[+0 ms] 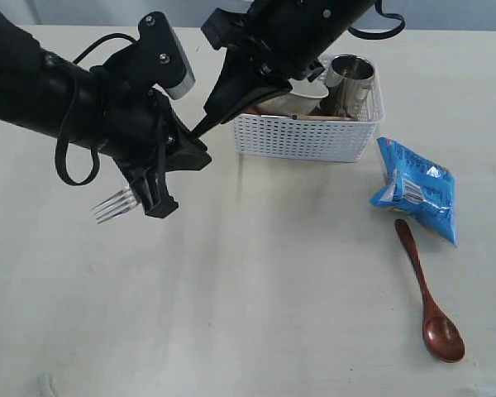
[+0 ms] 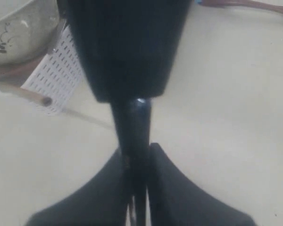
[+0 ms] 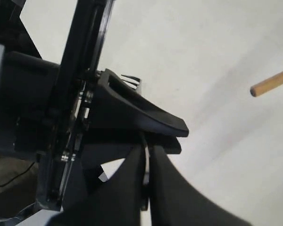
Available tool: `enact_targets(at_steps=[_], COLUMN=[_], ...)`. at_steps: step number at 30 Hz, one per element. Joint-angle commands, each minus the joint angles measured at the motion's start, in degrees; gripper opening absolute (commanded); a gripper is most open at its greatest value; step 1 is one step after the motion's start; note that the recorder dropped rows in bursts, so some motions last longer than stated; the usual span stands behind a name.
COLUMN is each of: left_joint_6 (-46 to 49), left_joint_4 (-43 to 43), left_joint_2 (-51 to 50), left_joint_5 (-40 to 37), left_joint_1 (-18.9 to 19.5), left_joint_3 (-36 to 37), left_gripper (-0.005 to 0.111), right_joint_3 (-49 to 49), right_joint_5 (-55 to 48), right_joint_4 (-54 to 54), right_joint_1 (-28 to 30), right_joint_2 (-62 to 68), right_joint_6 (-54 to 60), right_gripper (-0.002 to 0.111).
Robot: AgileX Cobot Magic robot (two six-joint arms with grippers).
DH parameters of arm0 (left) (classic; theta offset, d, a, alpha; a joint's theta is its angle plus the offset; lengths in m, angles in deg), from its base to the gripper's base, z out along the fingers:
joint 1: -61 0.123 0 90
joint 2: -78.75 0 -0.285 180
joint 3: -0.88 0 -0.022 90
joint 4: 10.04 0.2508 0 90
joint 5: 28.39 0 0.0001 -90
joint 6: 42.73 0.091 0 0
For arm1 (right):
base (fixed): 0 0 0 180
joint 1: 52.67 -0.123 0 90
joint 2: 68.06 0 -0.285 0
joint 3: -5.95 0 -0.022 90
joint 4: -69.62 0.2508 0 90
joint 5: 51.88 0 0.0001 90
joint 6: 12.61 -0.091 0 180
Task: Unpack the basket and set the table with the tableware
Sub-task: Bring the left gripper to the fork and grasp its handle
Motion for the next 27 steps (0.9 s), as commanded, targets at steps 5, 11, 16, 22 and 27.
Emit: enact_targets(at_steps=[5,11,16,22,27], left_joint_6=[-0.85,-0.85,-0.98,-0.98,-0.98], left_joint_4=[-0.85,-0.85,-0.85,-0.85,0.53], left_joint_2=[0.0,0.0,0.0,0.0,0.1], left_joint_5=[-0.27,-1.07,-0.64,0.36,0.61], left_joint_1=[-0.23,-0.23,-0.23,-0.23,-0.23], left_joint_3=[0.31,0.31,0.31,0.31,0.31], left_gripper=[0.0,0.0,0.001,0.025,0.052], right_joint_3=[0.23,0.23,0.23,0.23,0.23], right_joint_5=[0.49,0.49,0.49,0.49,0.49], right_joint_4=[1.12,1.12,1.12,1.12,1.12], right_joint_1=[0.01,0.01,0.01,0.01,0.01], right_joint_2=[-0.16,-0.16,-0.16,-0.16,-0.16], right_joint_6=[0.0,0.0,0.0,0.0,0.0], right_gripper=[-0.001,-0.001,-0.001,-0.001,-0.001])
